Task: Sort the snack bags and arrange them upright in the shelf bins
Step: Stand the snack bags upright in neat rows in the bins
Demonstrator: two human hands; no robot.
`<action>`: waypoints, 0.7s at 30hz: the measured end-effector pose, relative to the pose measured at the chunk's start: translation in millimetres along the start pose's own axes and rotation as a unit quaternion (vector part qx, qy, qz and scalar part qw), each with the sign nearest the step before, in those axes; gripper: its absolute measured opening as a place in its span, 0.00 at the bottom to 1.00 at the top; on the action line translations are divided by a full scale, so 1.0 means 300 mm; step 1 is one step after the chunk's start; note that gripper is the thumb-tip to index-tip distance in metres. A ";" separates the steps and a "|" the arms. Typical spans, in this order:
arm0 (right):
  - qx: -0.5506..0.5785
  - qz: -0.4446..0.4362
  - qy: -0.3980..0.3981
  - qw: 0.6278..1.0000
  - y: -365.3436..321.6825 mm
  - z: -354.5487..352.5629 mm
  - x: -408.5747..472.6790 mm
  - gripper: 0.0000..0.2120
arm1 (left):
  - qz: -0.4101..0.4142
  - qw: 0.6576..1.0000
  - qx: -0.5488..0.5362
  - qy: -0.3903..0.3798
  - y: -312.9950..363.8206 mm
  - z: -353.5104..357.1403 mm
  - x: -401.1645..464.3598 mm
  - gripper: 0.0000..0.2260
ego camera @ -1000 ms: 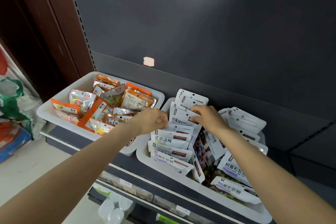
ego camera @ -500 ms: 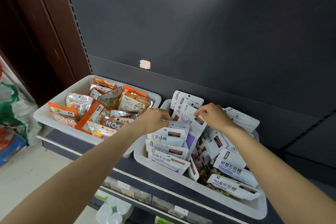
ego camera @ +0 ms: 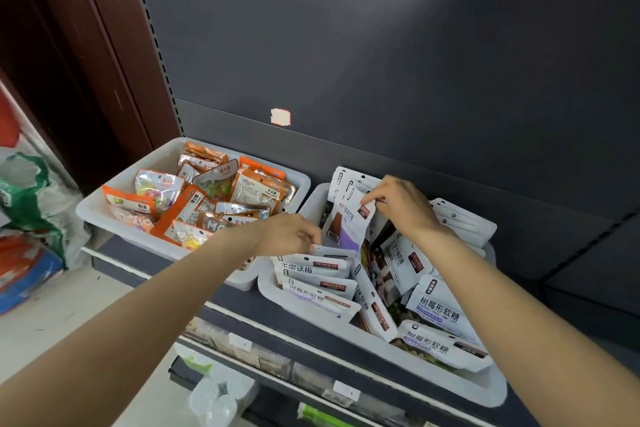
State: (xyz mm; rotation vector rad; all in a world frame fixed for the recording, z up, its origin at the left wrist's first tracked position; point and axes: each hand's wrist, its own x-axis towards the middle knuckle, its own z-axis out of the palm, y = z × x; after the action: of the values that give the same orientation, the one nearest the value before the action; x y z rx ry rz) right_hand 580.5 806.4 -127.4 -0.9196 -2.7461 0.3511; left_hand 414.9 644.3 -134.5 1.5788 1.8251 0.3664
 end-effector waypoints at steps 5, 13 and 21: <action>-0.032 -0.005 0.042 0.999 -0.019 -0.018 0.014 0.07 | -0.003 1.000 0.007 0.022 0.005 0.002 0.002 0.08; -0.139 0.023 0.088 0.986 0.005 0.000 0.012 0.05 | 0.001 0.999 0.030 0.034 0.023 0.009 0.008 0.12; -0.139 0.056 0.108 0.983 -0.018 0.014 0.026 0.08 | -0.010 0.997 0.073 -0.002 0.007 -0.033 0.005 0.12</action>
State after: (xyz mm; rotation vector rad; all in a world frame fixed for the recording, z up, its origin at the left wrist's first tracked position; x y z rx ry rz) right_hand 570.2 806.5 -128.9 -1.1108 -2.5880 -0.1141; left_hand 410.1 648.2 -126.5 1.6567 1.8999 0.2236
